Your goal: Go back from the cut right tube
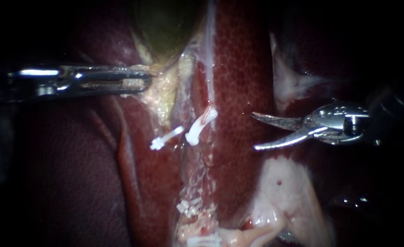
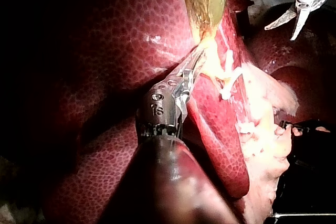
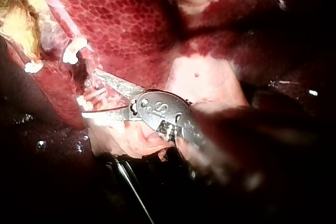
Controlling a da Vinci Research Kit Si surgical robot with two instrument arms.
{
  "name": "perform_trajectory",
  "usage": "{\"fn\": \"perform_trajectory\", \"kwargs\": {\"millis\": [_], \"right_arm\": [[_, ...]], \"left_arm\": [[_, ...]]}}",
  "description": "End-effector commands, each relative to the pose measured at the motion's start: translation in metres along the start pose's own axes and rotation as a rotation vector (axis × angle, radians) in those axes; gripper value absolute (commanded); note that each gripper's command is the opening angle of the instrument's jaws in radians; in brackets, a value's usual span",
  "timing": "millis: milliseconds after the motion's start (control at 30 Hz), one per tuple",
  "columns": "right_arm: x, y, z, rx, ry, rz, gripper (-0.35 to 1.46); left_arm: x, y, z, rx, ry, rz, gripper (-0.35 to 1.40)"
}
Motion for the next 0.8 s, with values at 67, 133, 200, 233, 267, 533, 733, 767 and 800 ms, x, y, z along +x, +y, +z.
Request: {"fn": "perform_trajectory", "kwargs": {"millis": [67,133,200,233,267,533,733,767,800], "right_arm": [[0.0,-0.0001,0.0,0.004,0.0,0.0,1.43],[0.0,-0.0001,0.0,0.004,0.0,0.0,1.43],[0.0,-0.0001,0.0,0.007,0.0,0.0,1.43],[0.0,-0.0001,0.0,0.007,0.0,0.0,1.43],[0.0,-0.0002,0.0,0.007,0.0,0.0,1.43],[0.0001,-0.0002,0.0001,0.007,0.0,0.0,1.43],[0.0001,-0.0002,0.0001,0.01,0.0,0.0,1.43],[0.0001,-0.0002,0.0001,0.01,0.0,0.0,1.43],[0.0,-0.0002,0.0002,0.015,0.0,-0.001,1.43]], "left_arm": [[0.0004,-0.0002,0.0005,0.001,0.008,-0.002,-0.13],[0.0007,-0.0003,0.0008,0.005,0.011,0.0,-0.13],[0.0008,-0.0004,0.001,0.006,0.015,0.001,-0.13],[0.0009,-0.0004,0.0011,0.006,0.015,-0.004,-0.13],[0.0009,-0.0004,0.0012,0.006,0.014,-0.004,-0.13],[0.001,-0.0005,0.0013,0.006,0.017,-0.004,-0.13],[0.001,-0.0004,0.0013,0.006,0.017,-0.004,-0.13],[0.0009,-0.0004,0.0012,0.006,0.017,-0.004,-0.13],[0.0009,-0.0004,0.0012,0.006,0.017,-0.004,-0.13]]}}
